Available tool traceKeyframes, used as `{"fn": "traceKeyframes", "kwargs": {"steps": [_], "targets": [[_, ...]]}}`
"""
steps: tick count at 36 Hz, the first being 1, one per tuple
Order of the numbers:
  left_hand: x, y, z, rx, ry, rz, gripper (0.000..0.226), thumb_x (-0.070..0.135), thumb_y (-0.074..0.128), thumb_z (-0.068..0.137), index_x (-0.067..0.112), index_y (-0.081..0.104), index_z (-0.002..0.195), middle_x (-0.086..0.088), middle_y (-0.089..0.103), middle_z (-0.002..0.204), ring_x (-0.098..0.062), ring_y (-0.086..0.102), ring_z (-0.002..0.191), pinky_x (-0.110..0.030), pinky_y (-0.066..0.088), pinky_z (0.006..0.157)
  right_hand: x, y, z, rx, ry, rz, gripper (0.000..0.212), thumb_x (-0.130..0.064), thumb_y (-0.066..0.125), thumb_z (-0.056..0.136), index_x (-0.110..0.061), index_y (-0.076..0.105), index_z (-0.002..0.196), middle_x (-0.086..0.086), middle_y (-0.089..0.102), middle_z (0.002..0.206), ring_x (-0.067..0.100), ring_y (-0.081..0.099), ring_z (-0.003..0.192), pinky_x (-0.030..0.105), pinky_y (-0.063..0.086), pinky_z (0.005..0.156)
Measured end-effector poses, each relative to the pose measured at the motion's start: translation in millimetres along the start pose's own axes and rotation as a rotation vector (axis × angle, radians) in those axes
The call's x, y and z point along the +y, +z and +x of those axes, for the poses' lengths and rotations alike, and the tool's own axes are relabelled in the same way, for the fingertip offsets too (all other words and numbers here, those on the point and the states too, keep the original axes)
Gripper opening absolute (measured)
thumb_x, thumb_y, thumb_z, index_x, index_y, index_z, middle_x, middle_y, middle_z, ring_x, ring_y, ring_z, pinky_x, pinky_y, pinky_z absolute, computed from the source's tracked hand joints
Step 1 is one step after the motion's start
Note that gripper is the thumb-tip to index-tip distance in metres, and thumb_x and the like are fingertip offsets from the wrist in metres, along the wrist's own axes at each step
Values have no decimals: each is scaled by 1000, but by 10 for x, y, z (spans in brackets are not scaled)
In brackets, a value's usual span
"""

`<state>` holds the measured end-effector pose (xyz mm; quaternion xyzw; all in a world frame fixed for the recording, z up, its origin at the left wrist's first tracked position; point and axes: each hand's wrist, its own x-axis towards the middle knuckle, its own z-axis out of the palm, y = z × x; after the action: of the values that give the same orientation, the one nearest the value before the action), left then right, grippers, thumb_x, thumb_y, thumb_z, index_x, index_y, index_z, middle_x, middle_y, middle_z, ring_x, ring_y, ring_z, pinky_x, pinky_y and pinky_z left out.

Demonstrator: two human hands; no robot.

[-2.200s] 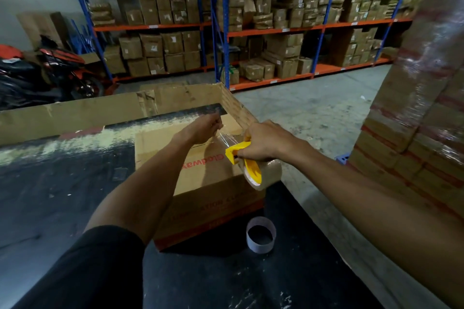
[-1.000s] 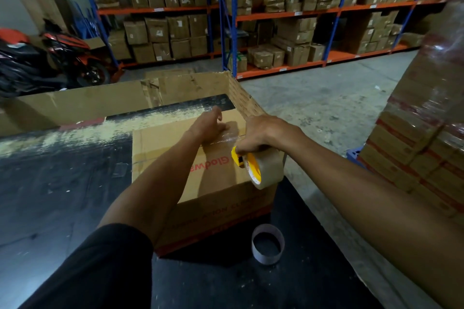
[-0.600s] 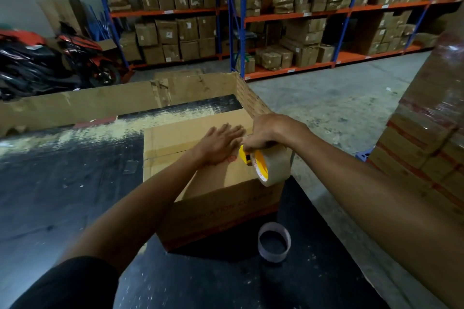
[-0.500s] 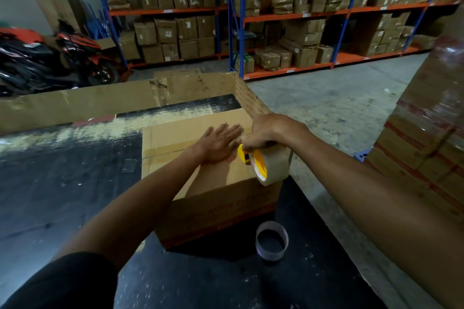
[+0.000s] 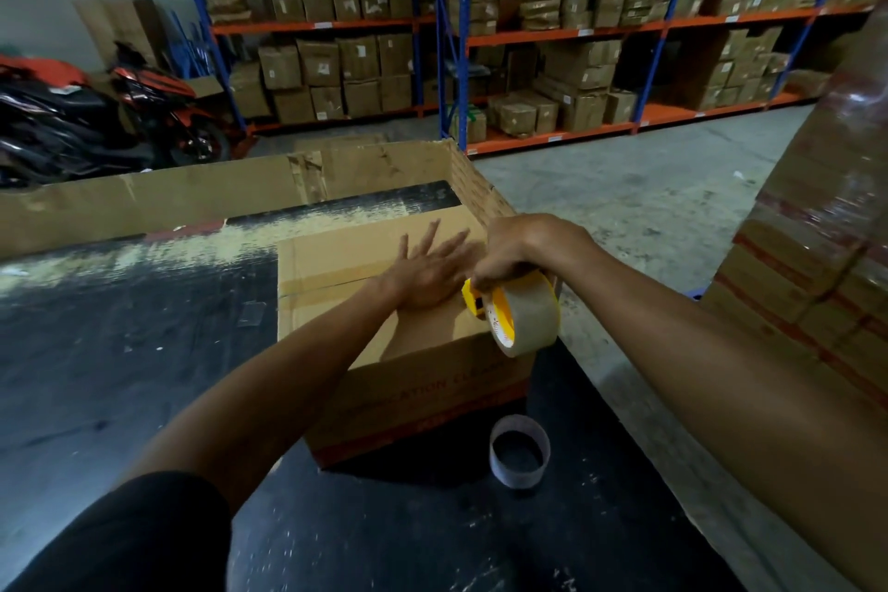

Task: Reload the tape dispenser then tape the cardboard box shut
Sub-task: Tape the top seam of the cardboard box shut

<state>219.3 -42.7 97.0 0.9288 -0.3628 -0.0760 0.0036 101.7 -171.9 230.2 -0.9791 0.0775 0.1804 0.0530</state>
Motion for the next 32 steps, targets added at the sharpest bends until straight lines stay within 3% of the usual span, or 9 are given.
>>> {"fn": "traceKeyframes", "kwargs": {"steps": [5, 7, 11, 15, 17, 20, 23, 26, 32], "targets": [[57, 60, -41, -26, 18, 12, 63, 50, 25, 107, 31, 3, 163, 5, -4, 173, -25, -5, 160, -61, 1, 125, -14, -25, -118, 5, 6, 2, 61, -45, 69, 93, -5, 53, 136, 11, 52, 105, 22, 54, 73, 36, 49, 68], [64, 56, -38, -37, 12, 9, 64, 53, 22, 107, 32, 0, 163, 7, -5, 173, -25, -5, 160, -61, 2, 125, 4, 35, -148, -11, -6, -33, 65, -49, 70, 92, -4, 54, 136, 11, 54, 106, 24, 56, 78, 37, 48, 71], [78, 55, -50, -19, 14, 17, 63, 56, 18, 106, 34, 0, 163, 9, -4, 173, -25, -2, 160, -61, 4, 124, 87, 99, -280, -38, -14, -67, 73, -52, 69, 91, -8, 46, 145, 14, 59, 128, 26, 55, 92, 36, 47, 68], [174, -11, -53, -33, -26, -34, 62, 55, 21, 107, 36, 3, 163, 9, -2, 173, -28, -8, 160, -65, 0, 123, 100, 114, -344, -6, -2, -45, 51, -49, 71, 90, -9, 57, 119, 4, 55, 86, 19, 54, 68, 33, 45, 58], [230, -2, -107, -40, -2, -42, 61, 53, 22, 107, 36, 2, 163, 8, -4, 173, -29, -16, 158, -66, -5, 122, 83, 114, -347, 1, 11, -48, 44, -47, 70, 90, -10, 54, 108, 4, 52, 82, 18, 52, 65, 32, 44, 55], [277, 89, -184, -2, 55, -26, 60, 51, 24, 108, 36, 5, 162, 7, -1, 173, -26, -11, 160, -65, -3, 123, 67, 122, -351, 5, 7, -38, 45, -47, 70, 90, -9, 55, 109, 6, 54, 85, 20, 54, 69, 32, 45, 57], [266, 106, -176, 23, 43, -7, 59, 53, 22, 107, 38, 6, 162, 9, 1, 173, -23, -3, 160, -63, 1, 124, 72, 154, -384, 7, -7, -25, 54, -47, 68, 90, -6, 61, 125, 9, 62, 102, 23, 59, 80, 33, 47, 63], [256, 127, -158, 22, 39, 5, 60, 58, 19, 105, 42, 3, 161, 12, 0, 173, -23, -3, 160, -63, 3, 124, 111, 199, -476, 3, -19, -28, 57, -47, 67, 94, -5, 56, 131, 8, 58, 100, 18, 53, 67, 29, 42, 51], [253, 161, -168, 50, 45, 3, 59, 60, 18, 105, 45, 4, 161, 13, 1, 173, -23, -1, 160, -63, 5, 124, 253, 296, -607, -6, -44, -34, 56, -54, 65, 94, -8, 59, 124, 10, 59, 108, 16, 52, 67, 27, 41, 51]]}}
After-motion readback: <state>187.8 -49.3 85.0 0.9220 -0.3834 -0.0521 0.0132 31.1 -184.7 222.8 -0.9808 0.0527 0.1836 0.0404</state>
